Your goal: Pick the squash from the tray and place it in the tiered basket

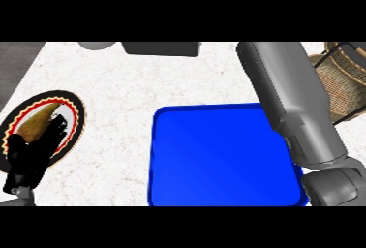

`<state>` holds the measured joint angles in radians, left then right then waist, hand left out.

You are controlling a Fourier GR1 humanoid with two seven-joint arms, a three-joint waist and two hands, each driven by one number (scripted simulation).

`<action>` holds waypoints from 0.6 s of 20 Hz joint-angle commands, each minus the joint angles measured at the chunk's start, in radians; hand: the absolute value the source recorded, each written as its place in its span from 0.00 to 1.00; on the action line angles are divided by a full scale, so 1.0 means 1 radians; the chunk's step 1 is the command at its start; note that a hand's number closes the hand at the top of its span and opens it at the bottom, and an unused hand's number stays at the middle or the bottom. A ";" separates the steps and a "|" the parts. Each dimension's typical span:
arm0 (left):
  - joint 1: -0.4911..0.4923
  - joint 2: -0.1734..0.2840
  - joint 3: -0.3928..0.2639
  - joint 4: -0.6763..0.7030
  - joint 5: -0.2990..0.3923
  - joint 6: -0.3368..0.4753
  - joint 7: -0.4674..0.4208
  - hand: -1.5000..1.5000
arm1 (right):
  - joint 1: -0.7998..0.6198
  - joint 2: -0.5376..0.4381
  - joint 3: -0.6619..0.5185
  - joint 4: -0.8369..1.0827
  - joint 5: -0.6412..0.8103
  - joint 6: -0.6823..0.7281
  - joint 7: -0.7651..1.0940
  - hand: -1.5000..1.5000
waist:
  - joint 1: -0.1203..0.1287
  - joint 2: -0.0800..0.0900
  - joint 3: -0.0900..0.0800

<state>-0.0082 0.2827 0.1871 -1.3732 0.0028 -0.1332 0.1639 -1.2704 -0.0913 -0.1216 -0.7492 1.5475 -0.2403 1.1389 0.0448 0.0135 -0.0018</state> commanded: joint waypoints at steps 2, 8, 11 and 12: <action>-0.001 -0.028 -0.010 0.030 -0.030 0.032 -0.042 0.50 | -0.061 -0.097 -0.091 0.131 0.003 -0.100 0.040 1.00 | -0.003 0.005 0.001; 0.012 0.003 0.012 0.015 -0.001 -0.007 -0.026 0.50 | -0.022 -0.148 -0.195 0.092 -0.089 -0.320 -0.107 1.00 | -0.002 0.002 0.003; 0.005 -0.010 0.004 0.039 -0.014 0.003 -0.043 0.50 | -0.023 -0.227 -0.254 0.166 -0.148 -0.379 -0.232 1.00 | 0.000 0.005 0.002; -0.023 -0.021 -0.004 0.021 -0.015 0.017 -0.015 0.50 | -0.065 -0.252 -0.271 0.220 -0.163 -0.366 -0.262 1.00 | 0.009 0.009 0.003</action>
<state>-0.0176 0.2747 0.1909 -1.3442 -0.0055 -0.1298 0.1396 -1.3018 -0.2799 -0.3298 -0.6020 1.4423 -0.5121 0.9375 0.0454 0.0197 0.0009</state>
